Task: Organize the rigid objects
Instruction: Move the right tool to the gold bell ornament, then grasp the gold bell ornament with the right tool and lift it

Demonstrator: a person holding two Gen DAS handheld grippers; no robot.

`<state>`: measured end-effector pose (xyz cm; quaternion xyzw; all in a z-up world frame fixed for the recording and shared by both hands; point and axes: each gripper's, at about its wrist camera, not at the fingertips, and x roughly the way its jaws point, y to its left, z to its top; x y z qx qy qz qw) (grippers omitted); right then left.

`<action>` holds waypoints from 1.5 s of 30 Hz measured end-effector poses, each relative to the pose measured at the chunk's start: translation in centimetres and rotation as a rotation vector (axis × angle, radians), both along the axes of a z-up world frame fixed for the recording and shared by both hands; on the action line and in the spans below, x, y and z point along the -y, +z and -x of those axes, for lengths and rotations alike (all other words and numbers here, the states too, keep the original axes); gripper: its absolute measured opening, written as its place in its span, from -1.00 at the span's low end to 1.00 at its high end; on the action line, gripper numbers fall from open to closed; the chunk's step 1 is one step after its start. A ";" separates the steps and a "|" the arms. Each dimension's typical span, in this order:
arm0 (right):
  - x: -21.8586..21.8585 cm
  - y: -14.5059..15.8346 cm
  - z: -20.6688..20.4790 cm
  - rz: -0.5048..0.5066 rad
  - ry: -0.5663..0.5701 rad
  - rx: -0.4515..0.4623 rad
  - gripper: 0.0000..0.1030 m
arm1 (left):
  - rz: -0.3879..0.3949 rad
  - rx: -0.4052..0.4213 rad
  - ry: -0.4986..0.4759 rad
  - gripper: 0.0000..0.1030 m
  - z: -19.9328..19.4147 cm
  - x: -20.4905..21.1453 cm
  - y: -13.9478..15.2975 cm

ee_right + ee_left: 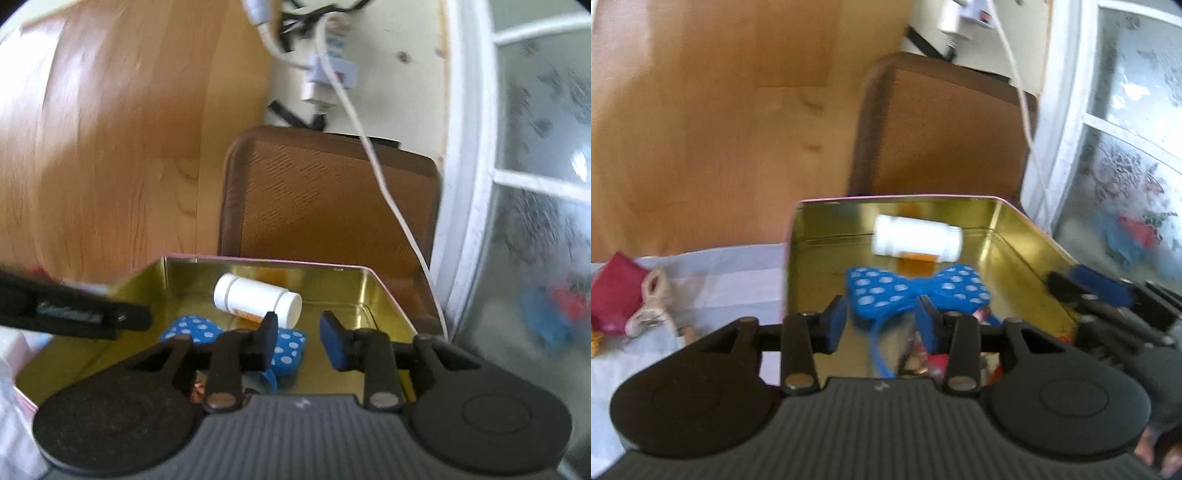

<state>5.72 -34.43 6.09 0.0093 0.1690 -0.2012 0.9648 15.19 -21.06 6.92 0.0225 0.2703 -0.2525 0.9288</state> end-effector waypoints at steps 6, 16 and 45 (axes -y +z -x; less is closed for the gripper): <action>-1.5 0.5 3.1 -0.083 0.038 0.066 -0.47 | 0.049 0.005 0.054 -0.13 2.4 -6.3 0.1; -10.9 1.6 4.0 -0.073 0.316 0.053 -0.43 | -0.006 -0.031 0.365 -0.10 3.8 -21.9 -4.0; -30.3 -5.8 -21.3 -0.125 0.528 -0.361 -0.25 | 0.150 -0.087 0.604 0.17 1.9 -33.4 -7.2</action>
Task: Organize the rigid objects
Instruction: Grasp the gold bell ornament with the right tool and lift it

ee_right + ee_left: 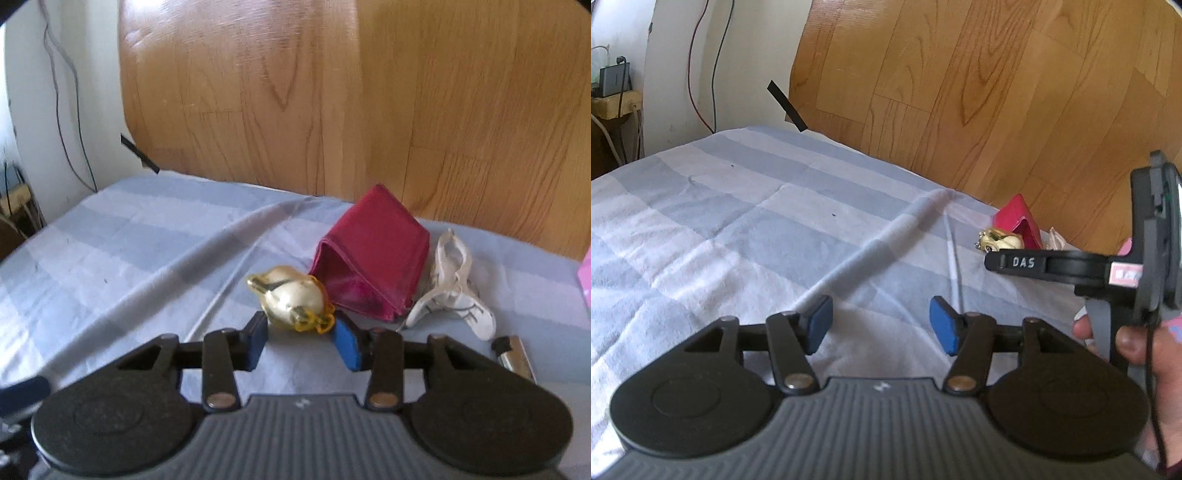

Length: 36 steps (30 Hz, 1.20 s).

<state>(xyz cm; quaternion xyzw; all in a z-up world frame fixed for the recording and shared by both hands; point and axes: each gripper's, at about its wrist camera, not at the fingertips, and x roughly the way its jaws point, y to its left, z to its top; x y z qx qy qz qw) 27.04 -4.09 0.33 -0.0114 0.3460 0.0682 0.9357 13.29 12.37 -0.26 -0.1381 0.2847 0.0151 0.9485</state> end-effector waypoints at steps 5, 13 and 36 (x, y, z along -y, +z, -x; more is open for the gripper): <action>-0.7 -0.1 0.7 0.025 -0.004 0.028 -0.26 | -0.003 0.001 0.000 0.17 -0.1 0.0 0.0; -0.3 0.2 4.2 0.010 0.024 0.032 -0.26 | -0.001 0.002 -0.002 0.21 -0.1 0.0 0.0; 4.5 0.3 18.8 -0.038 0.121 0.058 -0.26 | -0.036 0.005 -0.013 0.31 -0.2 0.4 0.0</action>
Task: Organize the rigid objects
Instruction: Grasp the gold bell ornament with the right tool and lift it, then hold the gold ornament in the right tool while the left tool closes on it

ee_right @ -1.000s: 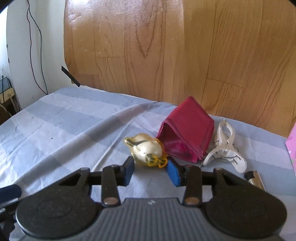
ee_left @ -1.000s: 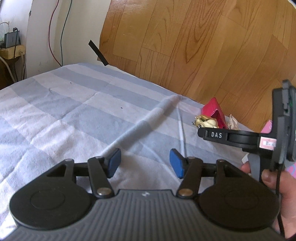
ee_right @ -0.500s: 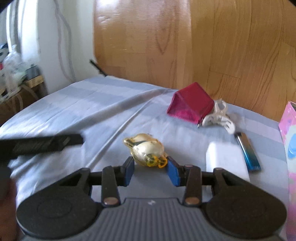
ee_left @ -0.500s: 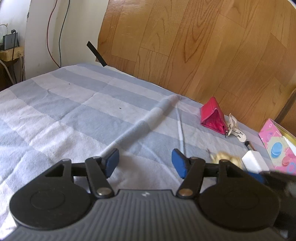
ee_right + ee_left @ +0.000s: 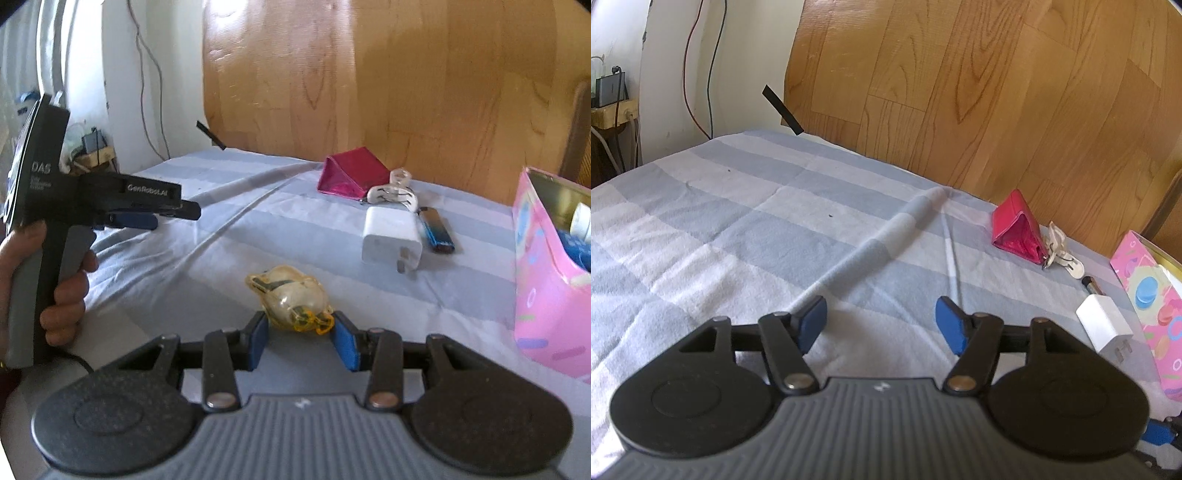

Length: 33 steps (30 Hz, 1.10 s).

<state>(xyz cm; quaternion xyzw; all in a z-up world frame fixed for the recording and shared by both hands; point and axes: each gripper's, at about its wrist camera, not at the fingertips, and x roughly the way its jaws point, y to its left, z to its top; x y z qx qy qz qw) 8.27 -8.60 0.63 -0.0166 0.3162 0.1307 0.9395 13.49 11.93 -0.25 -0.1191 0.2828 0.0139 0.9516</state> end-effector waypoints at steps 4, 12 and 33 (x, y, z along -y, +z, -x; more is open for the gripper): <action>-0.1 -0.1 0.1 0.008 -0.002 0.009 -0.26 | 0.000 0.001 -0.001 0.32 0.0 0.0 0.0; 0.0 -0.2 0.3 0.005 -0.001 0.011 -0.26 | 0.001 0.002 -0.003 0.35 0.0 0.0 -0.1; 4.3 0.0 9.3 0.106 -0.068 0.041 -0.25 | 0.123 -0.073 -0.545 0.36 6.7 10.1 1.7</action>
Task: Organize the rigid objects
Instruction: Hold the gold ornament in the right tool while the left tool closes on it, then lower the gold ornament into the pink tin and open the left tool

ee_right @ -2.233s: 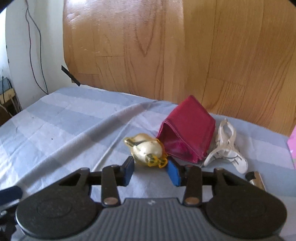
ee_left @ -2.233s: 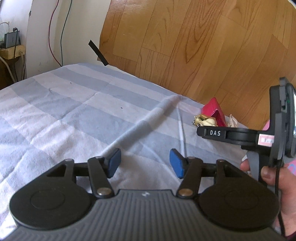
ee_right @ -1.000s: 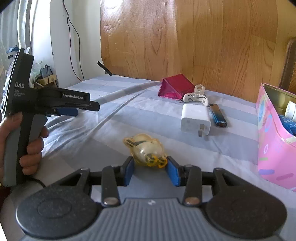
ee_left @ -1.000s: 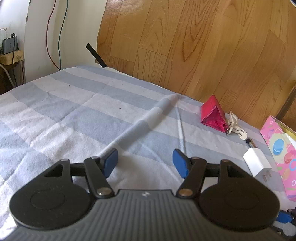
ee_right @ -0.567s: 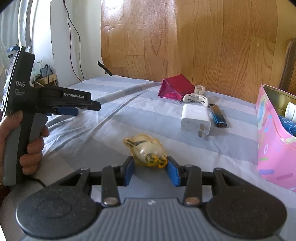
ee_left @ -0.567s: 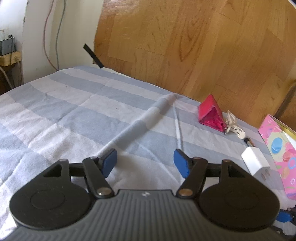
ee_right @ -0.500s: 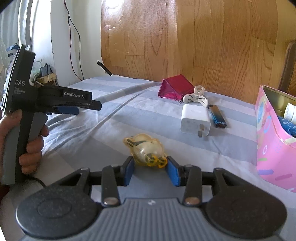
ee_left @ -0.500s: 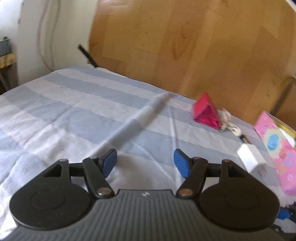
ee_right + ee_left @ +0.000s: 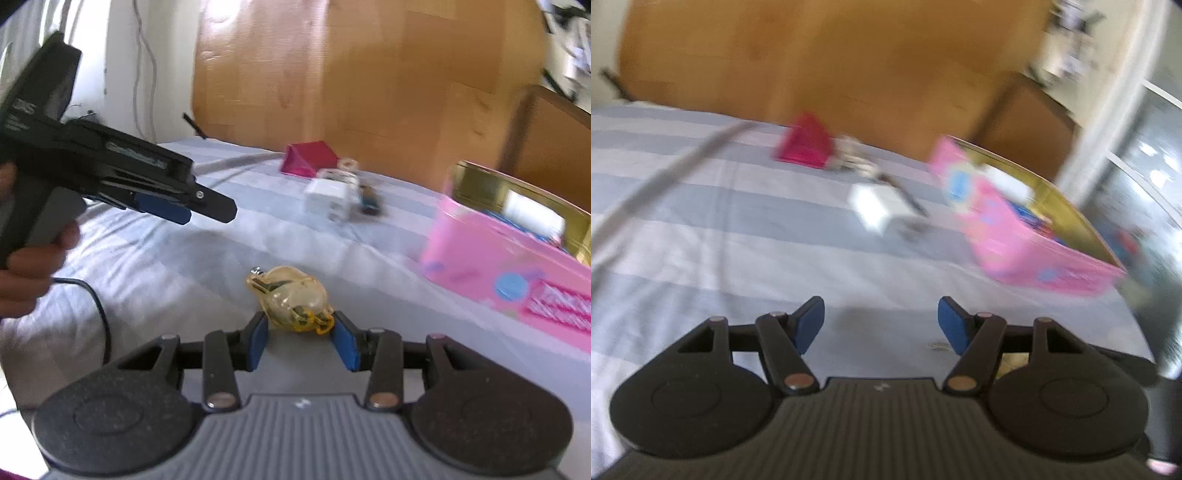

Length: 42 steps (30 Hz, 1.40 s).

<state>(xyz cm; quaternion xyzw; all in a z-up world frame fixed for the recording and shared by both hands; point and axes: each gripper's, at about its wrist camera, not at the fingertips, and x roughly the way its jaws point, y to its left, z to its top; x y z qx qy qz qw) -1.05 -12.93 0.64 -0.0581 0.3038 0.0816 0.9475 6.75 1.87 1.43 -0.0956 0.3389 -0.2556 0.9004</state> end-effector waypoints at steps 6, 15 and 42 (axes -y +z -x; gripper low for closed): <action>2.0 0.1 1.7 -0.029 -0.022 0.009 -0.15 | 0.010 -0.034 -0.157 0.36 1.8 4.5 0.5; 1.9 0.0 0.3 -0.013 0.048 -0.007 0.09 | -0.042 -0.127 -0.177 0.35 0.8 8.0 -1.5; 14.4 5.7 -7.3 0.080 -0.303 0.217 0.11 | -0.038 0.086 -0.345 0.24 -8.1 25.3 5.4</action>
